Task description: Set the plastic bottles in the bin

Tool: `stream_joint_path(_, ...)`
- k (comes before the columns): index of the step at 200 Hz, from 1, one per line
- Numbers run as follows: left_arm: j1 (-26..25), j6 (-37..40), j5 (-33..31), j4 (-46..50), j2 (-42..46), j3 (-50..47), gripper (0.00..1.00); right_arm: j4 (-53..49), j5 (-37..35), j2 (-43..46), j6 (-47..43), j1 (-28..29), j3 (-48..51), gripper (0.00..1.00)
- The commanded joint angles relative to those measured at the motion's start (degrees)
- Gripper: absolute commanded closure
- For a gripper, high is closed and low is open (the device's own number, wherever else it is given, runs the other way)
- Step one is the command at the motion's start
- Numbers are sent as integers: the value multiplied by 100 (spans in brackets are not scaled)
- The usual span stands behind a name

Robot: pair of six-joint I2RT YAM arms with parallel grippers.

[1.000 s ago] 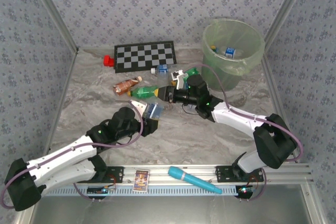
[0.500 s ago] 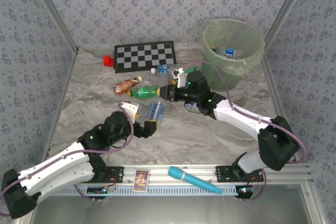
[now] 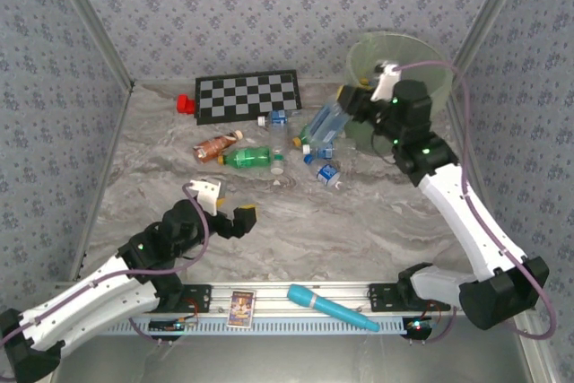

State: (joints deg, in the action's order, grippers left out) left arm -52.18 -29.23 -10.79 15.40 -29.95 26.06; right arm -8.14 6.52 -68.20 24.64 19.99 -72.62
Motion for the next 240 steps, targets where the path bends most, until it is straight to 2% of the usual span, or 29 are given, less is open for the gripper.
stream_joint_path(1,-7,-150,-66,16,117,-36,0,-214,-748,56,-447,-400,-462,74)
stream_joint_path(37,-5,-266,32,-38,130,-84,0,131,-1279,-308,-405,-1170,-1005,74)
stream_joint_path(65,-6,-332,68,-81,180,-110,0,488,-1773,-803,-413,-1485,-1421,74)
stream_joint_path(90,-5,-415,155,-125,268,-152,0,520,-1682,-1483,-503,-1699,-2040,73)
stream_joint_path(163,-4,-538,-1,252,821,-193,0,-232,-2416,-3326,-1660,-1852,-4134,73)
stream_joint_path(214,-7,-555,-113,502,1163,-207,0,-730,-2607,-4133,-2381,-1851,-4987,72)
stream_joint_path(240,-2,-518,-142,607,1176,-120,0,-971,-2716,-4311,-2504,-1891,-5051,71)
